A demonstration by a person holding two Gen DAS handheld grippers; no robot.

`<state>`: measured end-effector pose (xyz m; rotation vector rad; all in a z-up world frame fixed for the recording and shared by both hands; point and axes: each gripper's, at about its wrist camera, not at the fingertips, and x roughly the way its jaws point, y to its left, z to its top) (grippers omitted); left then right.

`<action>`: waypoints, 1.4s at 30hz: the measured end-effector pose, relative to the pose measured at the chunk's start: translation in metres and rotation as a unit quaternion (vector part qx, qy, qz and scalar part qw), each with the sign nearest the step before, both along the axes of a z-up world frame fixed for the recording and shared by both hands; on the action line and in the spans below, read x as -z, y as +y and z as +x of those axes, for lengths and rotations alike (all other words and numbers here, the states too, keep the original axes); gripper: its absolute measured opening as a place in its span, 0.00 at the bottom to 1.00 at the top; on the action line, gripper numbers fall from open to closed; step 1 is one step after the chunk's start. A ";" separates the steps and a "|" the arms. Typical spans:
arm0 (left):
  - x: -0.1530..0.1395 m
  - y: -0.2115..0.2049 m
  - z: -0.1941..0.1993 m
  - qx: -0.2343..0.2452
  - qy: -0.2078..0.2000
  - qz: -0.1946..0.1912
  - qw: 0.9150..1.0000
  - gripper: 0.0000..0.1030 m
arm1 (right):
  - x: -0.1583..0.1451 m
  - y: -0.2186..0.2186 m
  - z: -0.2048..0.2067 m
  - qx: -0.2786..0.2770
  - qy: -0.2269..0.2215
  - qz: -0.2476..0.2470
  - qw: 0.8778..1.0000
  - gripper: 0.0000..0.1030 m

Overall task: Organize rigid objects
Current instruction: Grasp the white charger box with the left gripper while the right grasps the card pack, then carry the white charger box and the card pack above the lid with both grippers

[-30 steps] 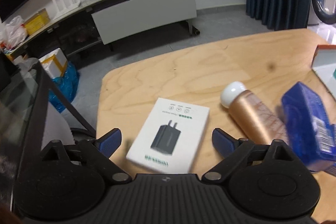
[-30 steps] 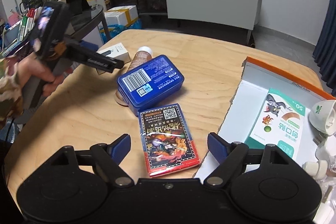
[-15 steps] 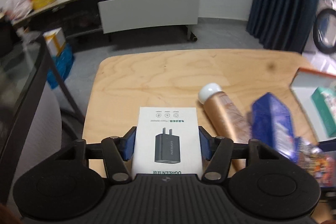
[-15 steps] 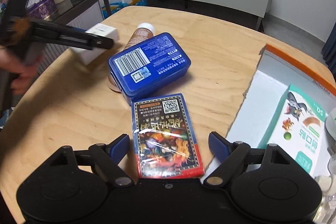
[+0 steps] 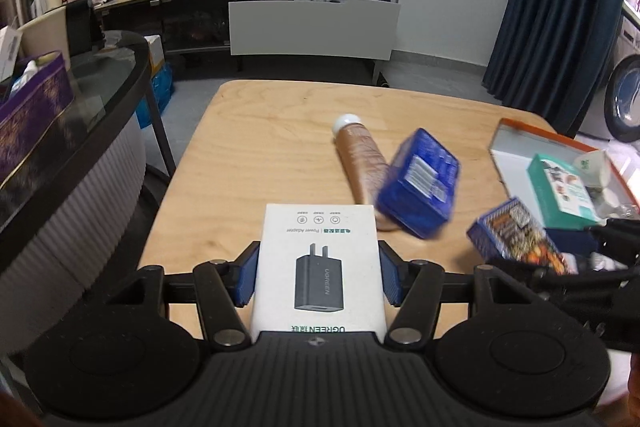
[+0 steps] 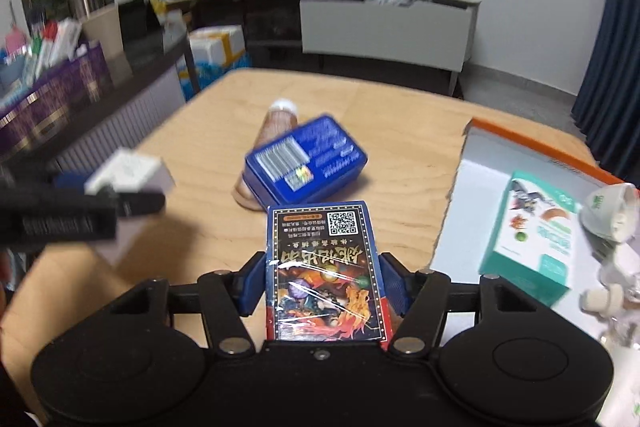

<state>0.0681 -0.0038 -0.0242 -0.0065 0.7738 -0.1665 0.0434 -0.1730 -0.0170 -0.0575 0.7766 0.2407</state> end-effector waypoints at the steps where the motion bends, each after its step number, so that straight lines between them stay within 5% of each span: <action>1: -0.002 -0.001 -0.005 -0.002 -0.001 -0.008 1.000 0.58 | -0.006 -0.002 -0.006 0.004 -0.008 0.006 1.000 0.70; 18: -0.028 -0.076 -0.078 0.055 -0.033 -0.050 0.997 0.58 | -0.059 -0.072 -0.116 0.108 -0.078 0.040 0.990 0.70; 32: -0.042 -0.157 -0.083 0.131 -0.050 -0.054 0.989 0.58 | -0.069 -0.145 -0.158 0.219 -0.103 0.038 0.970 0.70; 42: -0.033 -0.172 -0.094 0.133 -0.049 -0.054 0.989 0.58 | -0.060 -0.167 -0.169 0.244 -0.102 0.047 0.963 0.70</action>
